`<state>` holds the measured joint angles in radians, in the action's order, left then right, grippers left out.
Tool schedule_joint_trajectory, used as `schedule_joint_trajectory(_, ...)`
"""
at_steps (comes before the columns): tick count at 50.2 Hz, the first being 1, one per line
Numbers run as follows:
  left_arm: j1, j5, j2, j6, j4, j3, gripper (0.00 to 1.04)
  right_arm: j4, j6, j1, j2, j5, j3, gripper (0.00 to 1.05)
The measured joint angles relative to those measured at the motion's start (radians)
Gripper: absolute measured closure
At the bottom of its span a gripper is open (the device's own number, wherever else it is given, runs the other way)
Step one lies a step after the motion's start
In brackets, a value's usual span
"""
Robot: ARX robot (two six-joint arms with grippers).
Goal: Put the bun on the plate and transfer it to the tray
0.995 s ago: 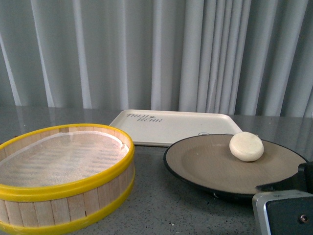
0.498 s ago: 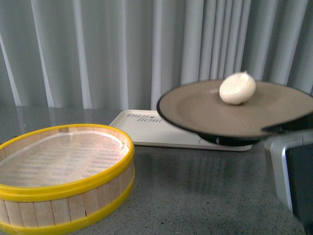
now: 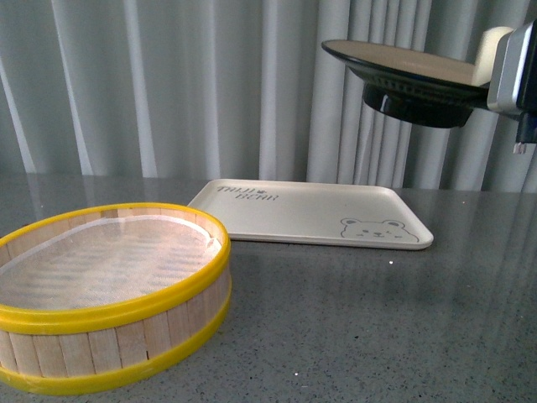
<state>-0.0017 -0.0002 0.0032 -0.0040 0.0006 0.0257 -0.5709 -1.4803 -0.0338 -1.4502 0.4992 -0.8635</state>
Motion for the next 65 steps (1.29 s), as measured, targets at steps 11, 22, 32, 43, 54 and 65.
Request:
schedule_joint_trajectory(11,0.0,0.0,0.0,0.0,0.0,0.0,0.07,-0.032,0.11,0.005,-0.132,-0.008,-0.061,1.02)
schedule_joint_trajectory(22,0.0,0.0,0.0,0.0,0.0,0.0,0.07,-0.04,0.202,0.024,-0.246,0.0,-0.177,1.02)
schedule_joint_trajectory(32,0.0,0.0,0.0,0.0,0.0,0.0,0.07,0.089,0.18,0.049,-0.341,0.025,-0.305,1.02)
schedule_joint_trajectory(43,0.0,0.0,0.0,0.0,0.0,0.0,0.07,0.372,-0.026,0.051,-0.486,0.074,-0.491,1.02)
schedule_joint_trajectory(54,0.0,0.0,0.0,0.0,0.0,0.0,0.07,0.531,-0.195,0.056,-0.602,0.071,-0.655,1.02)
schedule_joint_trajectory(65,0.0,0.0,0.0,0.0,0.0,0.0,0.07,0.597,-0.318,0.071,-0.69,0.065,-0.779,1.02)
